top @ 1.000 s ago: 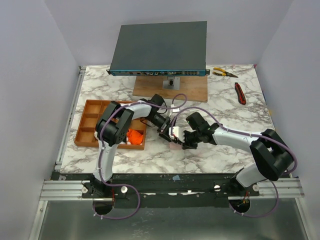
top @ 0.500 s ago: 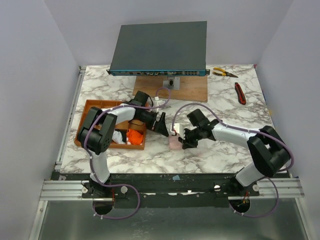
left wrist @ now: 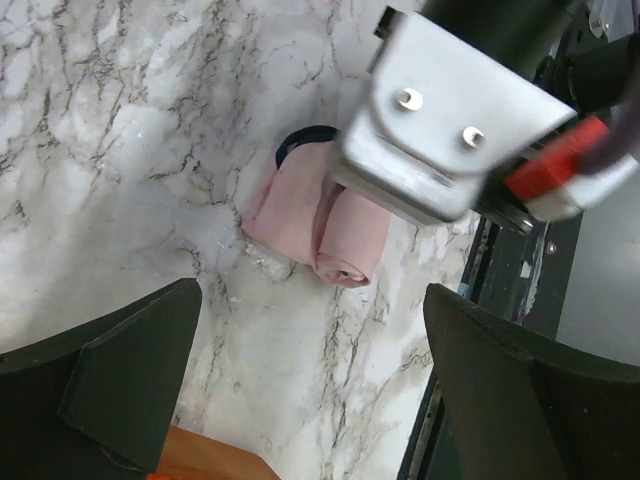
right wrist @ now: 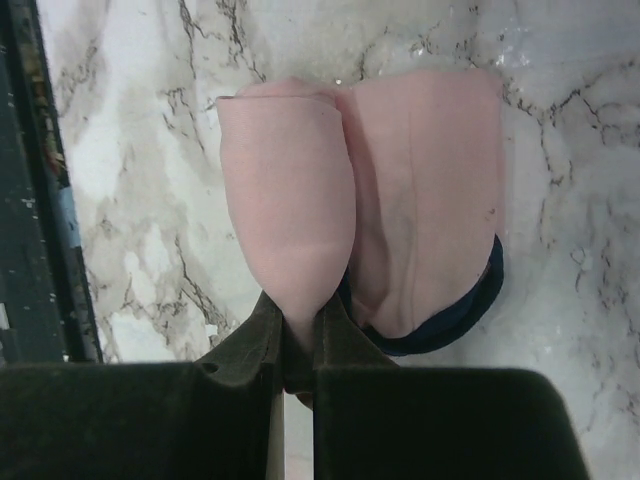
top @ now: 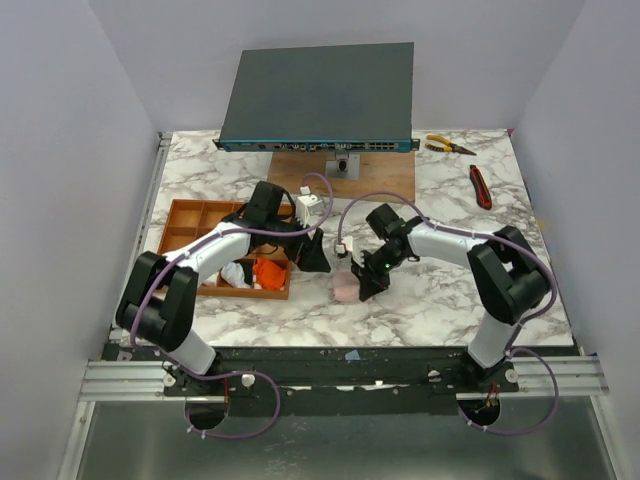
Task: Roll the underwear
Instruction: Roll the underwear to the center of the board.
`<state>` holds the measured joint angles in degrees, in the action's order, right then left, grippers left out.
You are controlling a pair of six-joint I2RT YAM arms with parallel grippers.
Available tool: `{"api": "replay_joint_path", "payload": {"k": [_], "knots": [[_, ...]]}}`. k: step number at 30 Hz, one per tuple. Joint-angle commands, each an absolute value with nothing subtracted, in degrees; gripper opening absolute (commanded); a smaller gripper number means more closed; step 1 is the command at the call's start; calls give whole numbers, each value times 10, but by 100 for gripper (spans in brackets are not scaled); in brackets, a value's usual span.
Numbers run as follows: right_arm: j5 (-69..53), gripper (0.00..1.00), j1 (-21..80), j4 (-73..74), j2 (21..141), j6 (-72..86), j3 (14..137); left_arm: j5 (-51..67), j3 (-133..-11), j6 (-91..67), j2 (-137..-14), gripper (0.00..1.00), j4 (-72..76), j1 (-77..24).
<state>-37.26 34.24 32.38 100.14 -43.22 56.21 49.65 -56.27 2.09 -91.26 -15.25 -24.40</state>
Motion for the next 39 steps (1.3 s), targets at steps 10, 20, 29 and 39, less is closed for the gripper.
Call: {"api": "replay_joint_path", "payload": {"k": [10, 20, 29, 39], "knots": [[-419, 1, 289, 525, 1175, -485, 640, 411, -491, 86, -809, 92, -122, -320], [-429, 1, 268, 564, 1236, -480, 678, 298, -557, 193, -860, 90, -211, -448], [-434, 1, 250, 588, 1274, -479, 698, 211, -598, 246, -937, 89, -240, -540], [-437, 1, 234, 621, 1310, -490, 716, 143, -594, 291, -980, 88, -194, -592]]}}
